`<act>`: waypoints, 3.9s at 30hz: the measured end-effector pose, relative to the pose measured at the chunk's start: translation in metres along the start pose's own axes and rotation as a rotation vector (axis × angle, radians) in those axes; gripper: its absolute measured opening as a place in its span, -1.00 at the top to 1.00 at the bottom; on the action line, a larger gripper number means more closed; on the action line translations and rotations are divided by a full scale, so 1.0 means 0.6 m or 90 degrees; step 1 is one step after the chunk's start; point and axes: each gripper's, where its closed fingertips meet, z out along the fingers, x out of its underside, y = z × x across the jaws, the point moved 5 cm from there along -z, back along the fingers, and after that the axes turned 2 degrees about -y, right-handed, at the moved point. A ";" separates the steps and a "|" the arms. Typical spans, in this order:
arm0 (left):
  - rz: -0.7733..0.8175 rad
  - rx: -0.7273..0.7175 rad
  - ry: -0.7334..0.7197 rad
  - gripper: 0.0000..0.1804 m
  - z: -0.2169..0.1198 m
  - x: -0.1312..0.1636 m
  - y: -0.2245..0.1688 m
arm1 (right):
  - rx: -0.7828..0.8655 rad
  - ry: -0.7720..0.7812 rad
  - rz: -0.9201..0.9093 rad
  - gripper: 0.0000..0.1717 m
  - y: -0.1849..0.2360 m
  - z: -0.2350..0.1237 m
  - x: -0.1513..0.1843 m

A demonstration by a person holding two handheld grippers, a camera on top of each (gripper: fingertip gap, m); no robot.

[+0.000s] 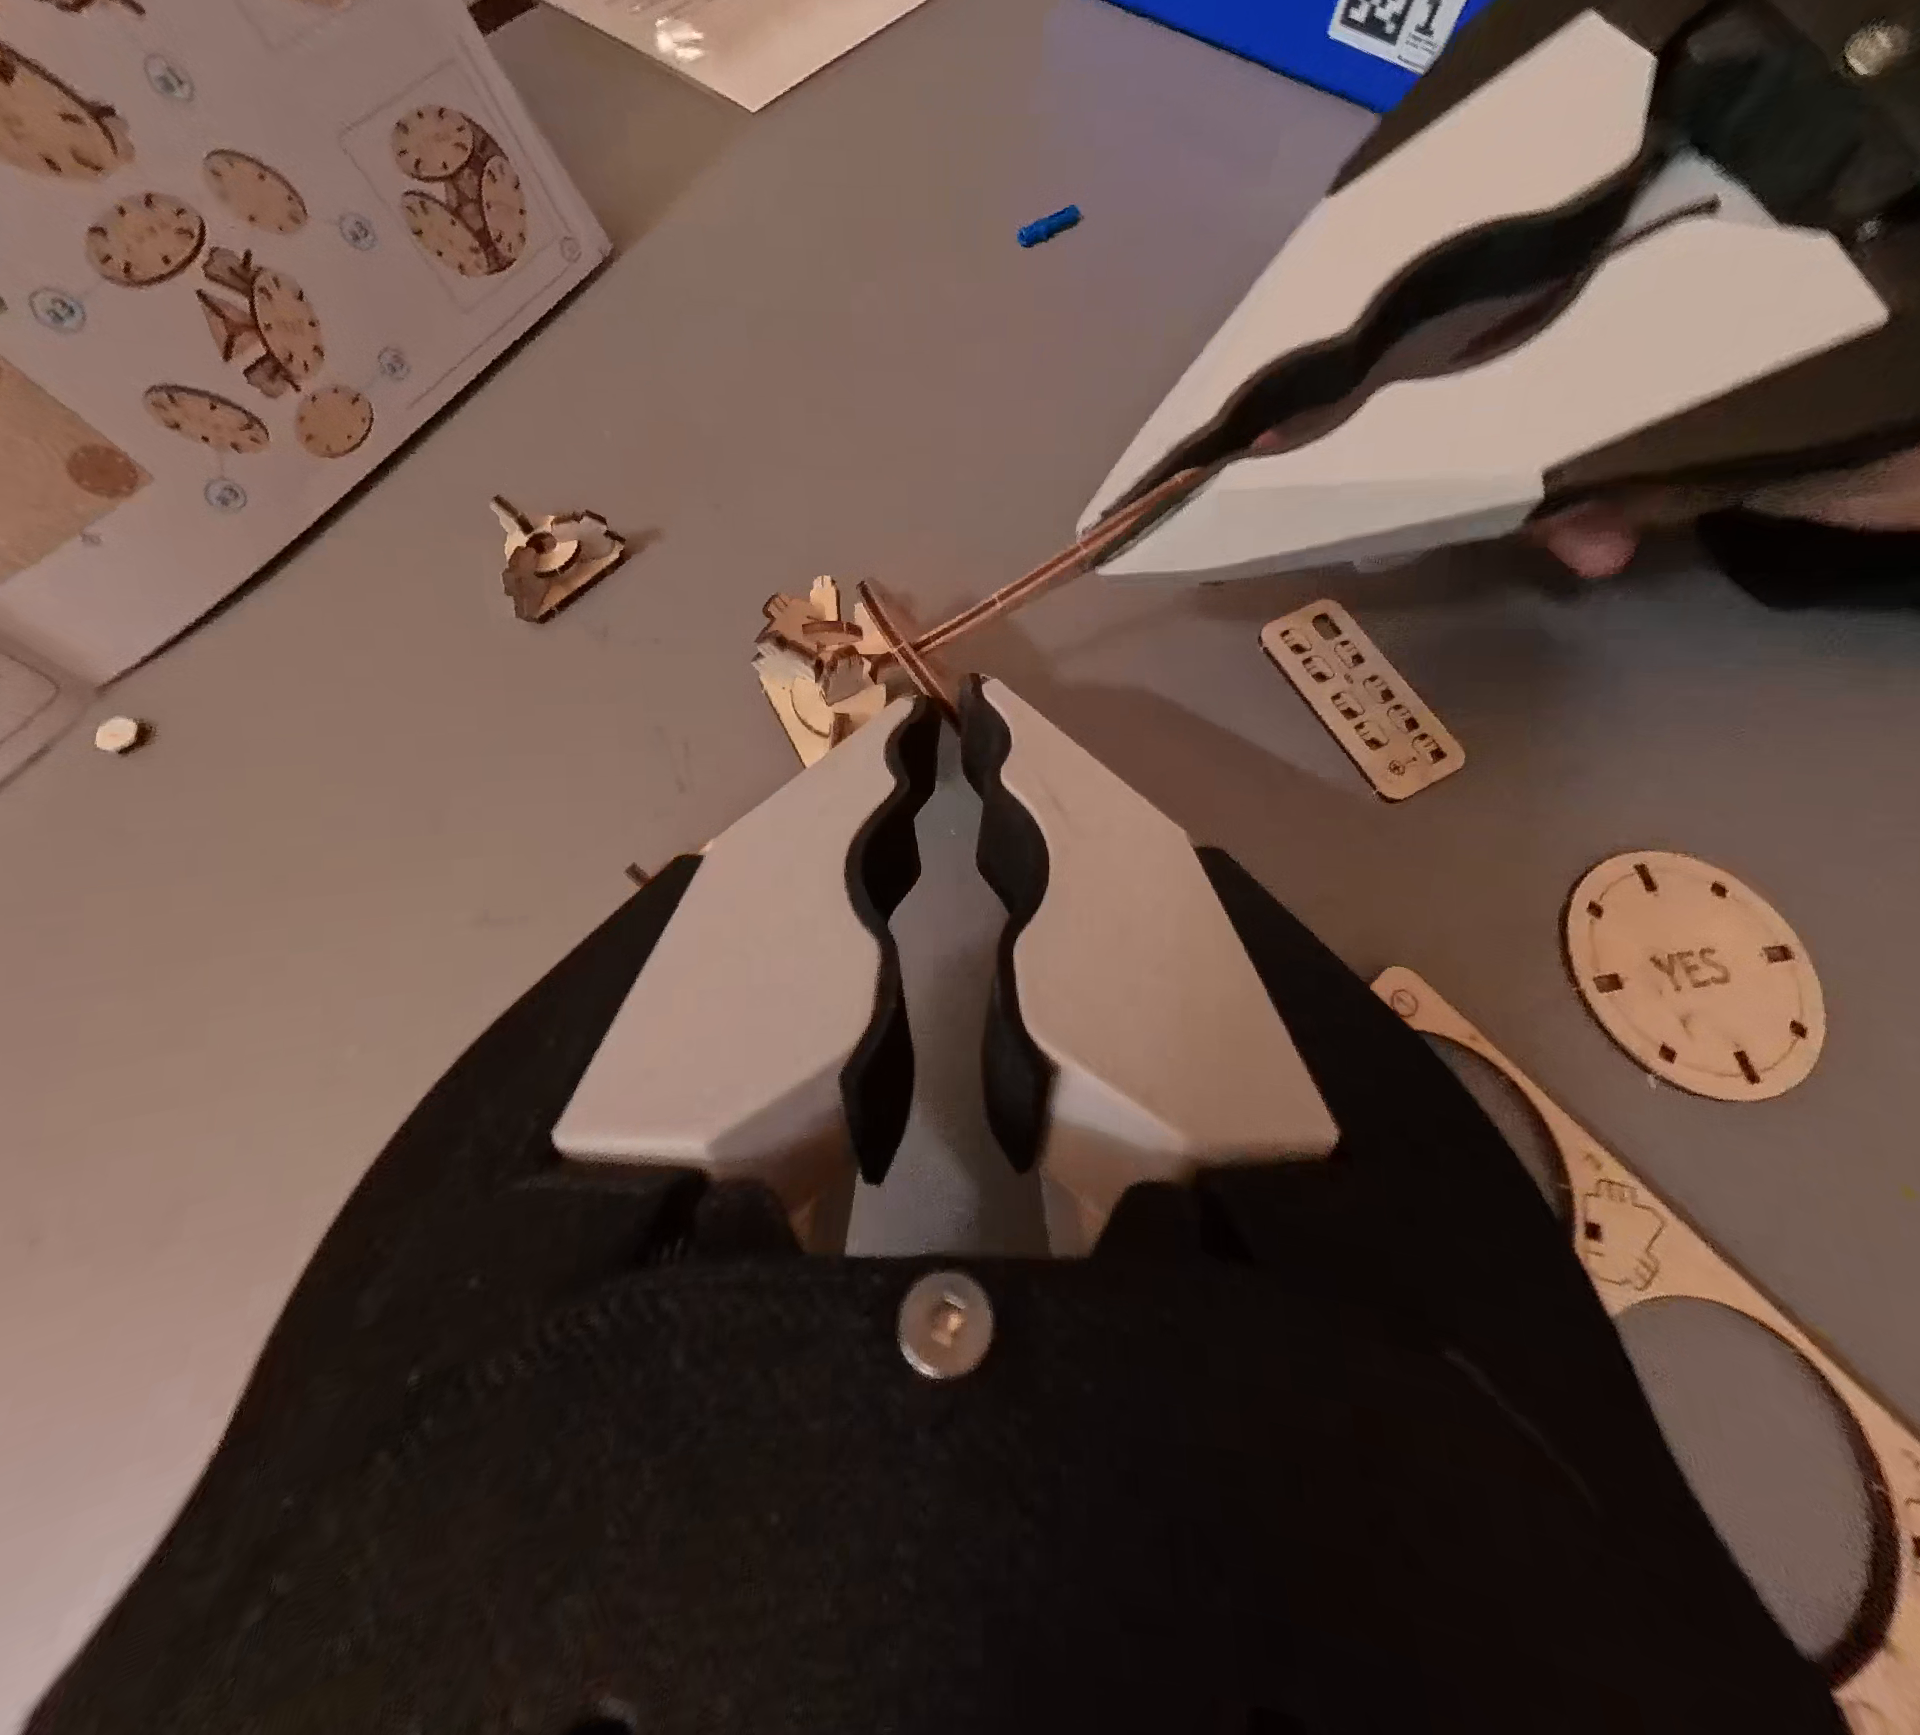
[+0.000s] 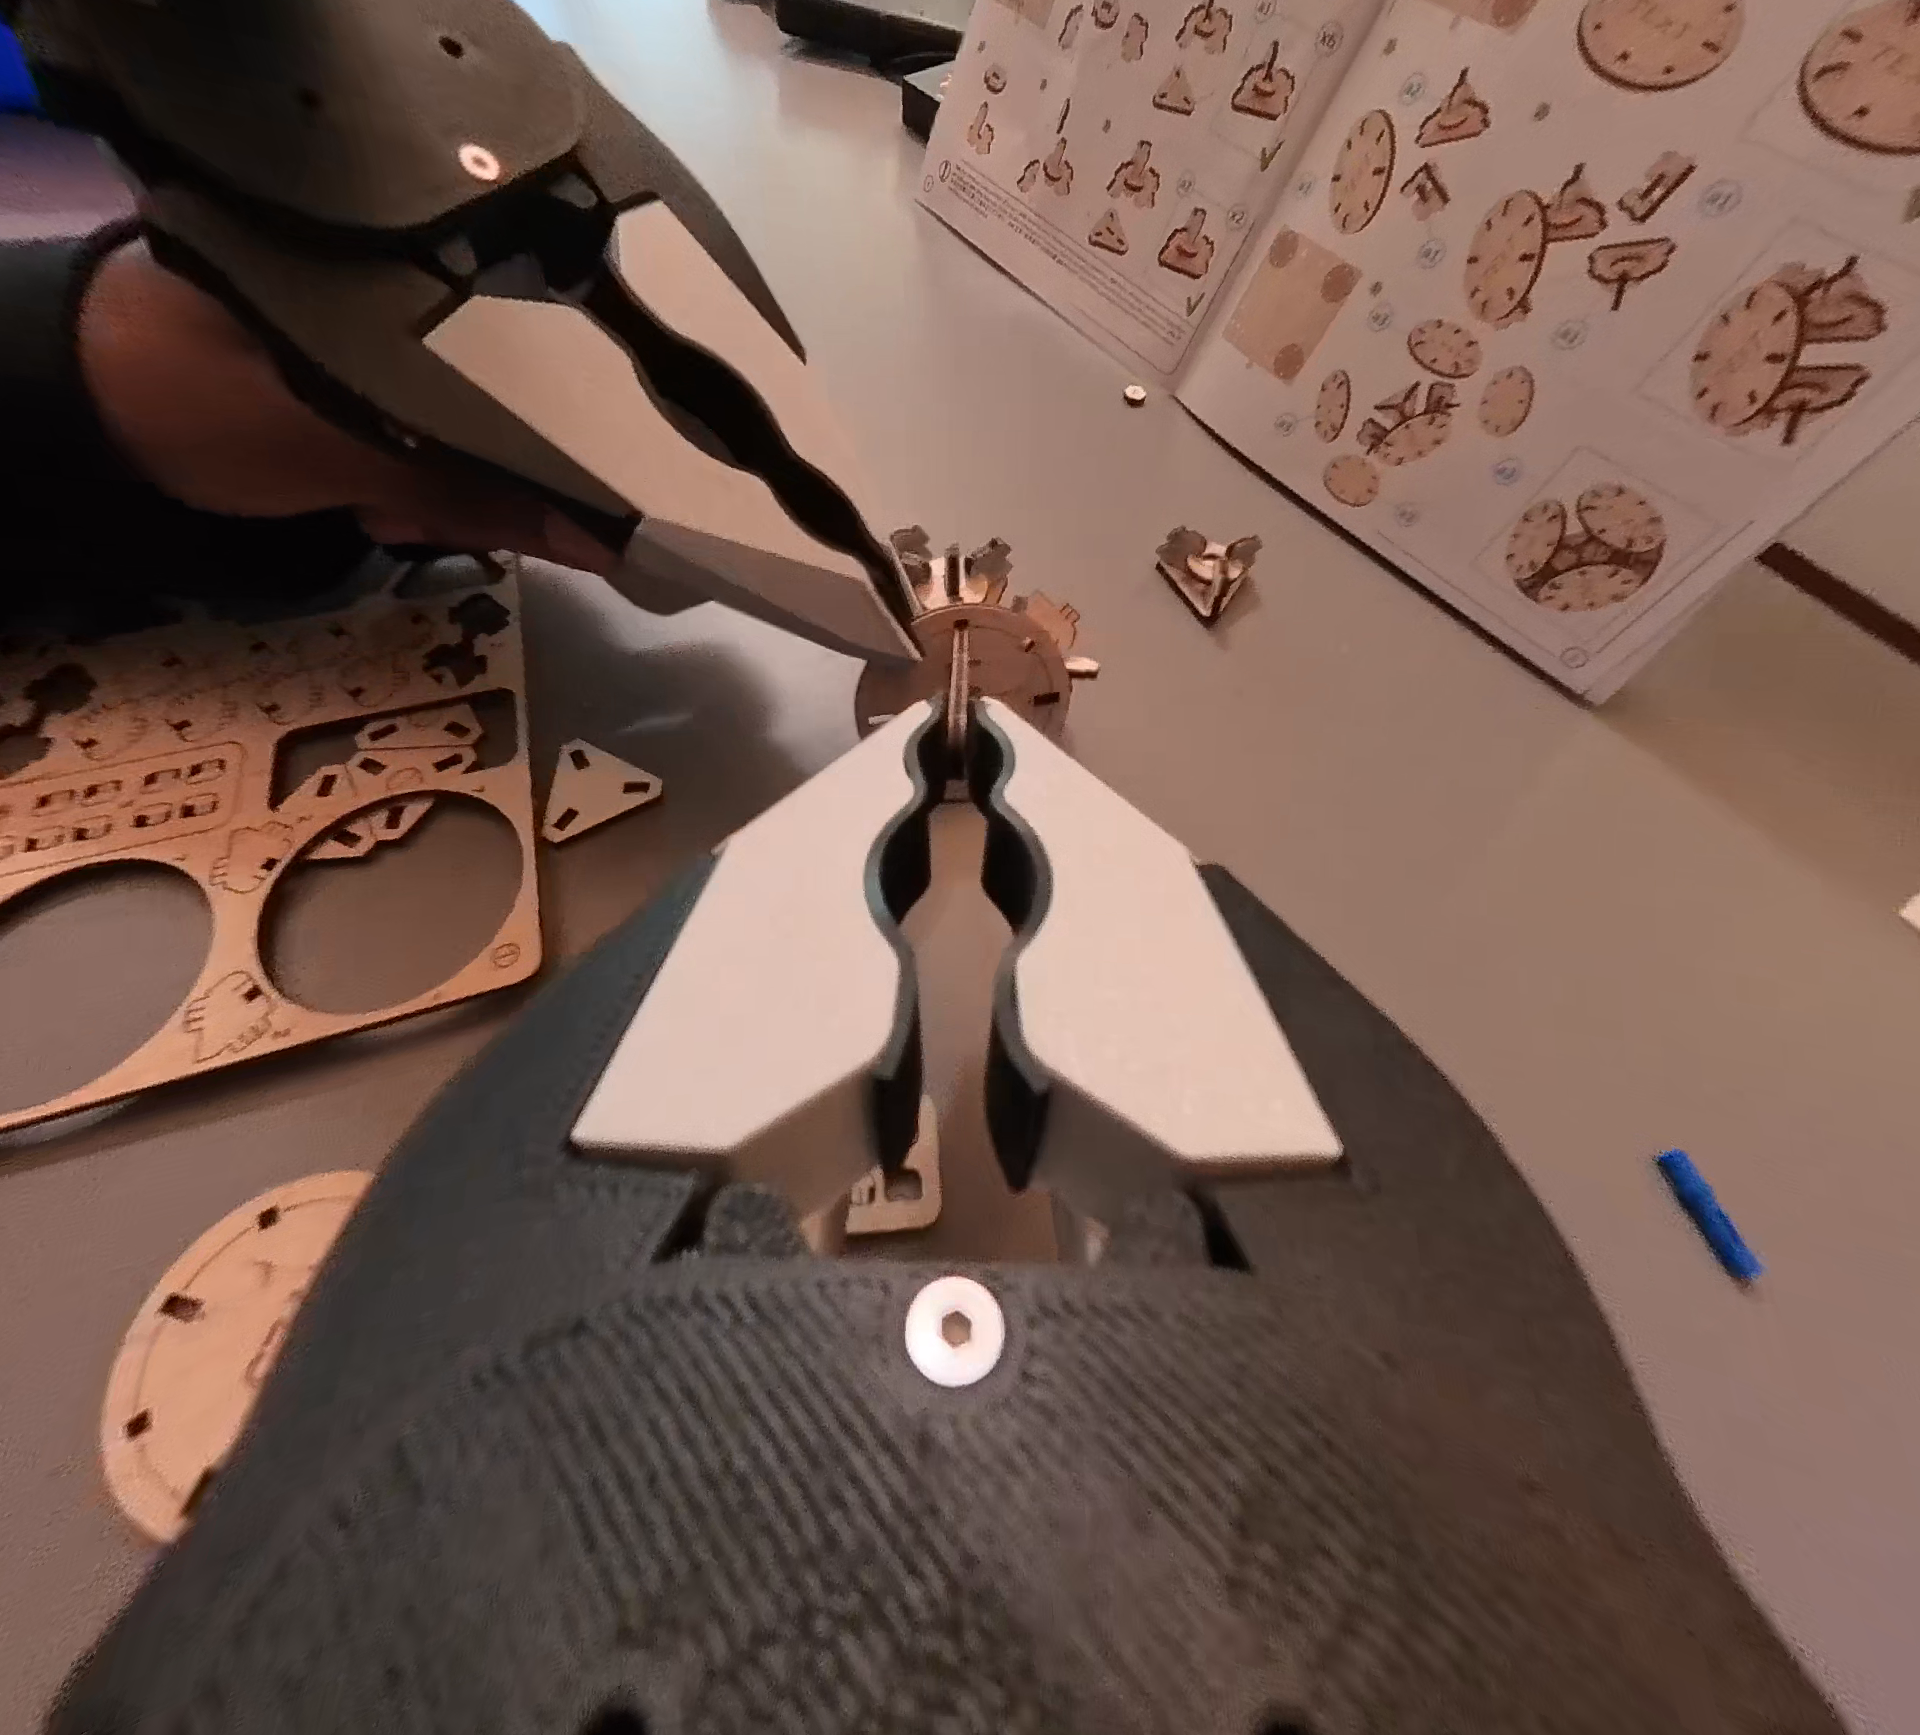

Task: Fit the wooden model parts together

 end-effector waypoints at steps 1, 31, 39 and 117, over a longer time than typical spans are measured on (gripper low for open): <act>0.017 -0.001 -0.001 0.97 0.000 -0.001 -0.002 | -0.013 -0.001 0.013 0.99 -0.003 -0.002 0.000; -0.254 0.059 -0.054 0.74 -0.049 0.011 0.102 | -0.109 -0.024 0.032 0.99 -0.045 0.003 0.006; -0.306 0.130 0.026 0.47 -0.002 0.035 0.070 | -0.096 0.036 -0.080 0.99 -0.016 0.014 0.024; -0.508 0.657 -0.185 0.99 -0.051 -0.045 -0.035 | -0.115 -0.292 -0.233 0.89 0.046 -0.053 -0.057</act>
